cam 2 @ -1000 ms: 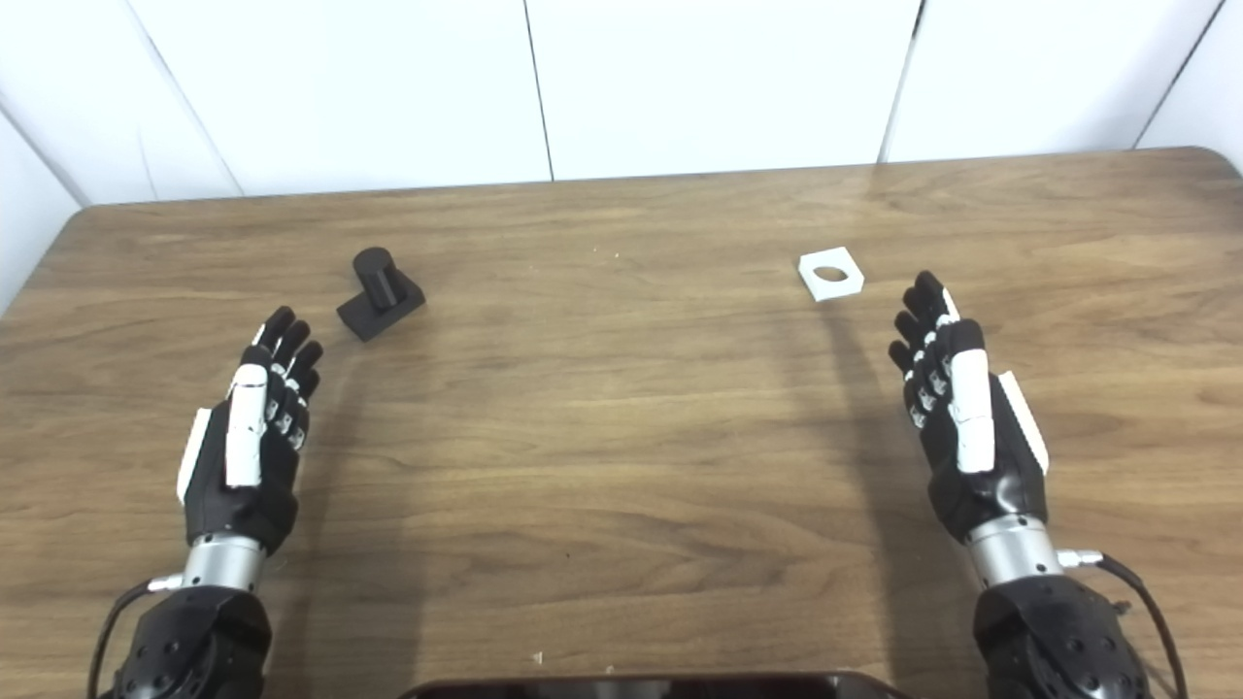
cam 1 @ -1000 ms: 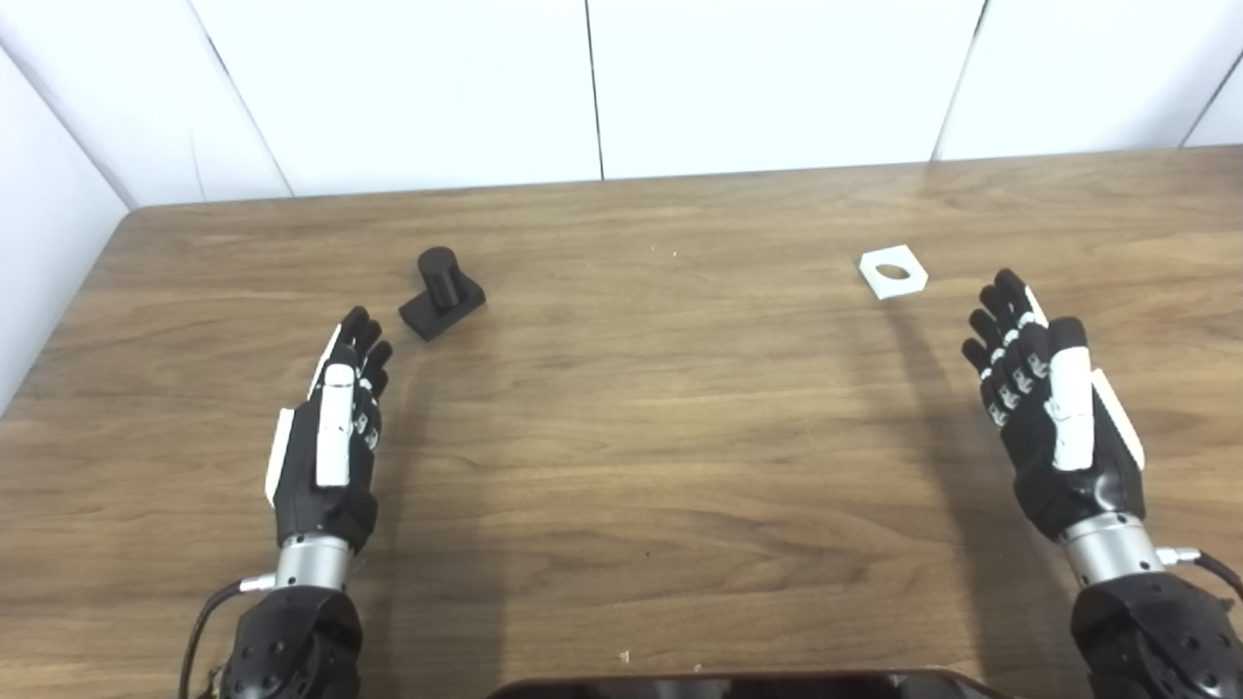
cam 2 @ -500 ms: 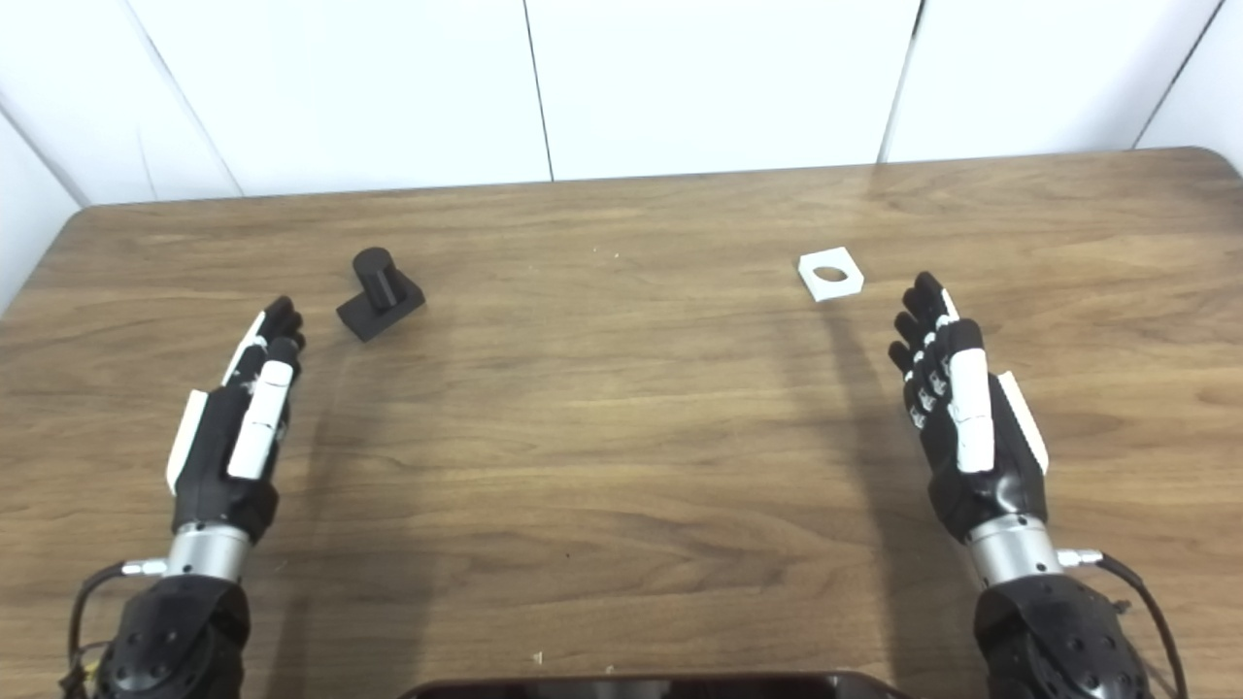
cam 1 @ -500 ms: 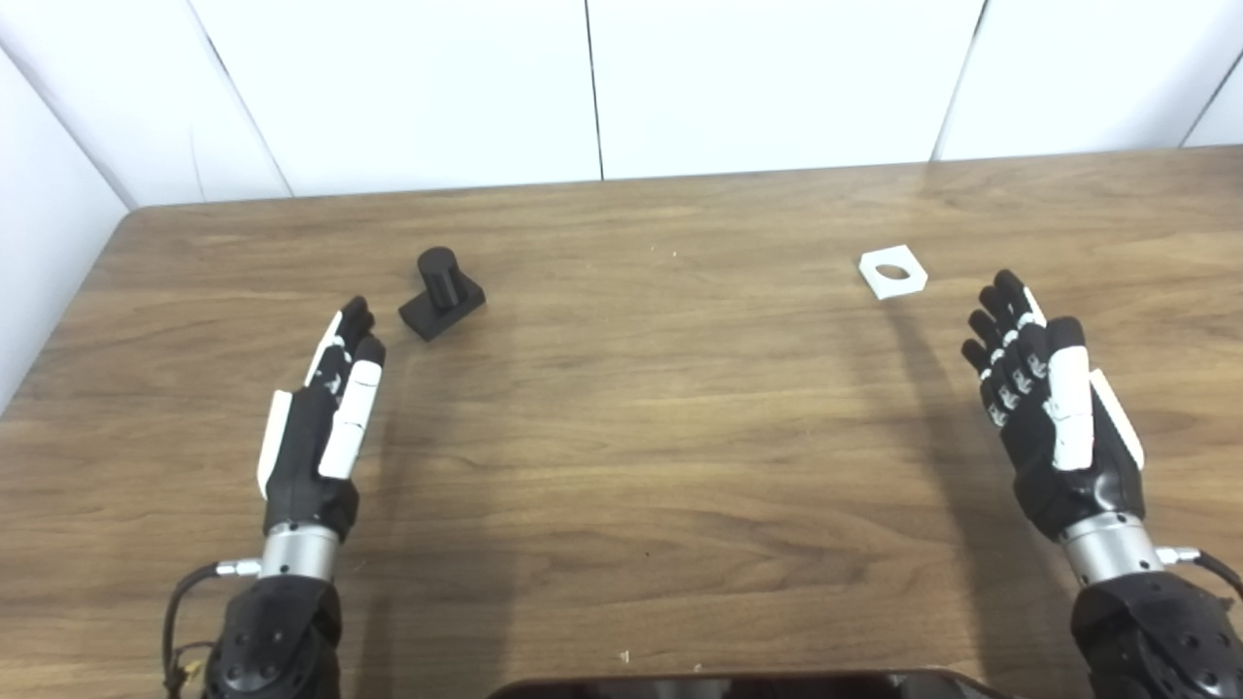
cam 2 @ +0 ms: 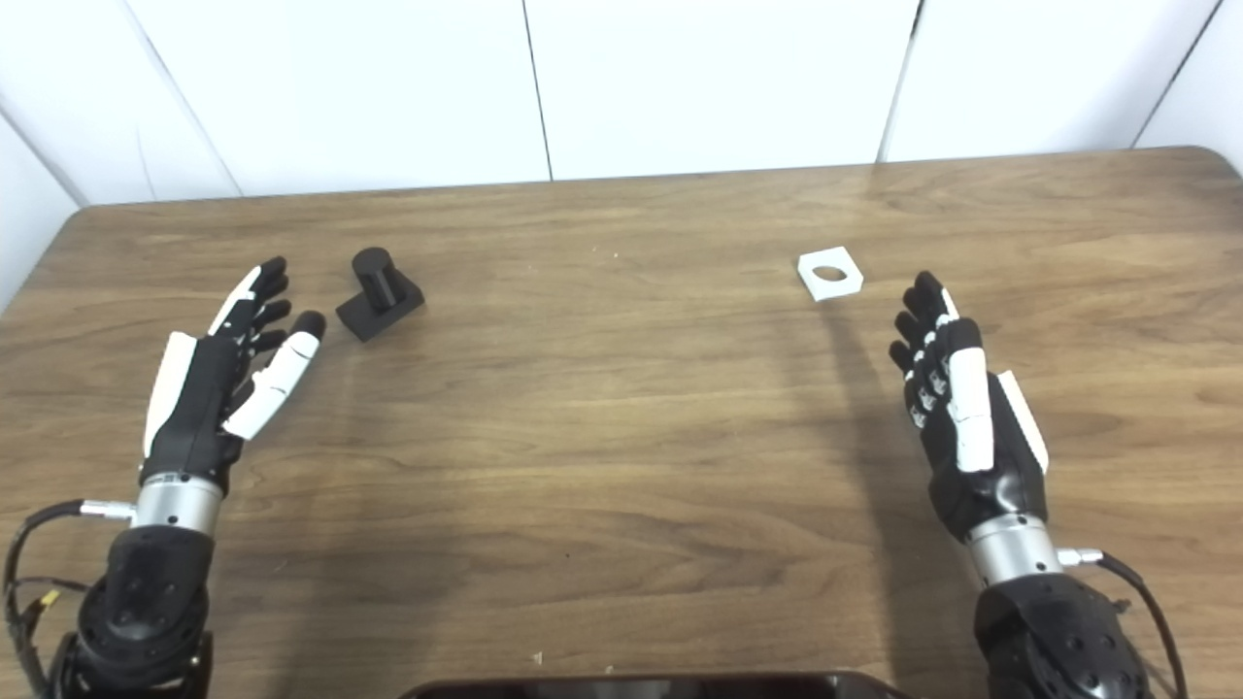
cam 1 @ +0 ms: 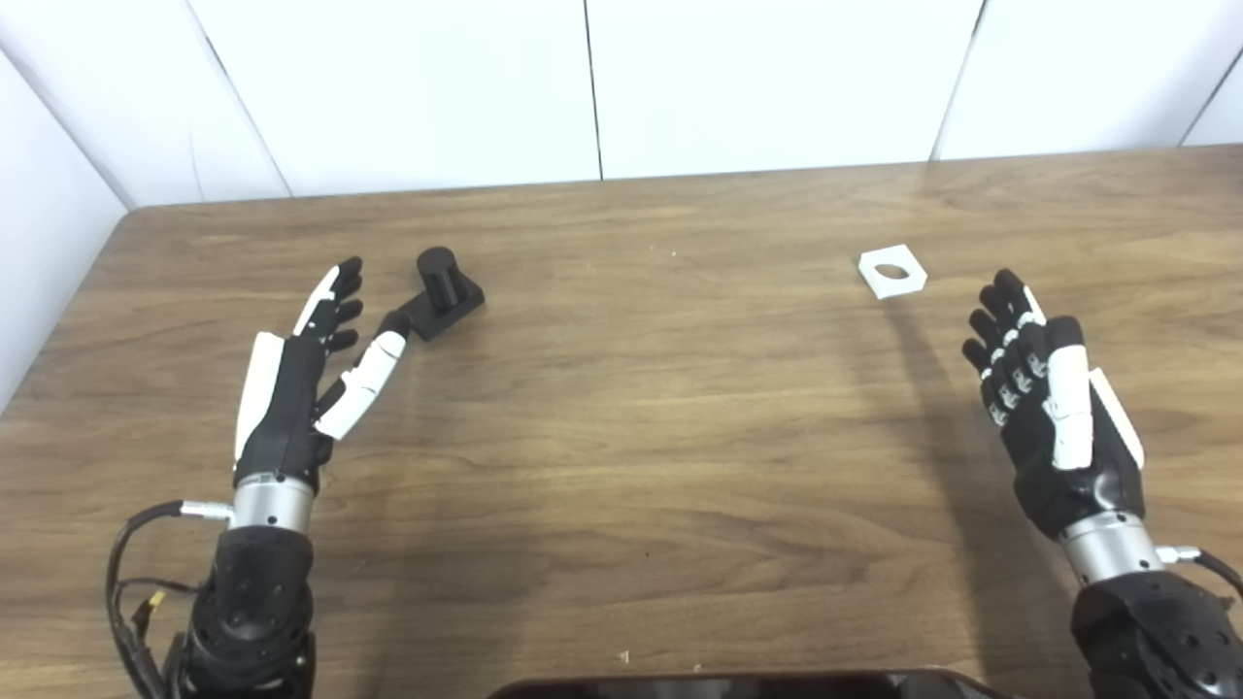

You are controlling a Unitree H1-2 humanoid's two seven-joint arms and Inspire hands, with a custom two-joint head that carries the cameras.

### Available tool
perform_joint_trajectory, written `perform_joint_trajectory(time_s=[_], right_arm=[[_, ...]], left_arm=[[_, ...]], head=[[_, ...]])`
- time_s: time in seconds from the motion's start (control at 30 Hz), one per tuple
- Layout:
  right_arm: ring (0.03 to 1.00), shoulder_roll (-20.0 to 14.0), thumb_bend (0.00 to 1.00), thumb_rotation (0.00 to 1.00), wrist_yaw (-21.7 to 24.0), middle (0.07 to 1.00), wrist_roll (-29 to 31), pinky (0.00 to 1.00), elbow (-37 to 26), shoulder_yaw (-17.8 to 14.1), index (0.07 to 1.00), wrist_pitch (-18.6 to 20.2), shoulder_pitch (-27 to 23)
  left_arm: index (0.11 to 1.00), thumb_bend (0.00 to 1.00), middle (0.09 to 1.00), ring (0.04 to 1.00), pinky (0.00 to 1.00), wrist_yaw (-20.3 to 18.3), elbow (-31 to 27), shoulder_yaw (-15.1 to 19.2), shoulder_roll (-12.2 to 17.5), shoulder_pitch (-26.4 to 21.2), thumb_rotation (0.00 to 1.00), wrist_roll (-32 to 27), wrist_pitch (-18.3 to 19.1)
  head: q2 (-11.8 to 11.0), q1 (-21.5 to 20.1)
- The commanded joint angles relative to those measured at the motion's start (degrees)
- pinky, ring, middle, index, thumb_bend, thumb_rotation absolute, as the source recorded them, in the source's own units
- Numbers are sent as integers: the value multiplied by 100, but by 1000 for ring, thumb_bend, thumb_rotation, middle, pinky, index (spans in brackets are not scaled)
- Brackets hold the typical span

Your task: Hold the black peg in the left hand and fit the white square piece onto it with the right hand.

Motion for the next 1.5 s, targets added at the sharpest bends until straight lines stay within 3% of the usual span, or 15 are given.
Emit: perform_joint_trajectory(time_s=[0.0, 0.13, 0.3, 0.5, 0.77, 1.0, 1.47], right_arm=[[1000, -32, 551, 1000, 47, 1000, 17, 1000, -92, -6, 1000, -220, -104], [1000, -28, 564, 1000, 31, 1000, -57, 1000, -33, 11, 1000, -276, -109], [1000, 4, 579, 1000, 14, 1000, -95, 1000, -36, 20, 1000, -259, -106], [1000, 36, 573, 1000, -3, 1000, -117, 1000, -33, 34, 1000, -272, -97], [1000, 58, 581, 1000, -3, 1000, -16, 1000, -62, 19, 1000, -242, -63], [1000, 12, 589, 1000, 44, 1000, 76, 1000, -49, -16, 1000, -281, -12], [1000, -24, 607, 1000, 52, 1000, 26, 1000, -16, -8, 1000, -311, -1]], left_arm=[[904, 579, 963, 958, 927, -84, -198, -63, 204, -351, 586, 296, 133], [852, 630, 958, 961, 918, -494, -51, -202, 403, -606, 535, 1048, 335], [820, 705, 962, 986, 883, -839, 225, -177, 429, -860, 440, 1679, 337], [806, 756, 968, 1000, 992, -843, 621, -454, 714, -1064, 476, 2266, 260], [765, 776, 968, 1000, 1000, -690, 1143, -718, 913, -1254, 507, 2736, 148], [754, 772, 973, 1000, 1000, -706, 1525, -733, 915, -1390, 497, 2792, 232], [757, 755, 959, 1000, 1000, -381, 2328, -776, 911, -1727, 512, 2527, -122]], head=[[0, 7], [-23, 43], [-38, 68], [-69, 105], [-87, 129], [-89, 163], [-127, 157]])
